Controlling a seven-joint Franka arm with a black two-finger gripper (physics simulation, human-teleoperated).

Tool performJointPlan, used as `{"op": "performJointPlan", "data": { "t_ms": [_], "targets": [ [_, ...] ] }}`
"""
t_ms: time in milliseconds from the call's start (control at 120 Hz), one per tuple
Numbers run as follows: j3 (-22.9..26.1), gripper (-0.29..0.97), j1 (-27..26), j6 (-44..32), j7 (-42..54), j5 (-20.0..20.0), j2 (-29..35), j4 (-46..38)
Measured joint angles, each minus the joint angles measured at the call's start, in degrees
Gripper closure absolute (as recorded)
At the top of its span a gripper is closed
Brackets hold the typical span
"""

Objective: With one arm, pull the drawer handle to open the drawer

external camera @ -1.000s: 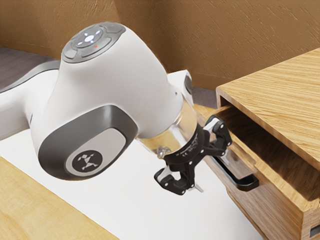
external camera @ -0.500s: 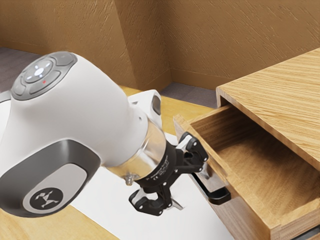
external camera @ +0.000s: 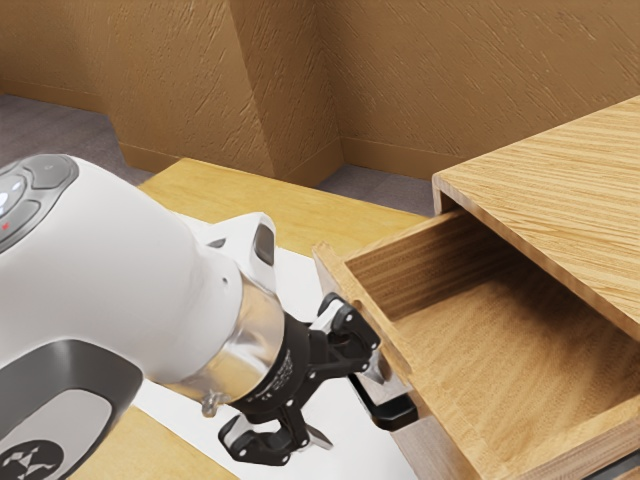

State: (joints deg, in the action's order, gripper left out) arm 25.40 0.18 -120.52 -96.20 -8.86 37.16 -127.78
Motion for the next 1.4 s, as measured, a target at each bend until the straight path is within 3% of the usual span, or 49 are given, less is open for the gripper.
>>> {"op": "performJointPlan", "data": {
  "t_ms": [325,1400],
  "targets": [
    [0.00,0.28,0.09,-0.36,0.05,-1.96,2.95,-2.55],
    [0.11,0.23,-0.45,-0.59,0.00,-0.98,4.76,-1.39]
  ]
}}
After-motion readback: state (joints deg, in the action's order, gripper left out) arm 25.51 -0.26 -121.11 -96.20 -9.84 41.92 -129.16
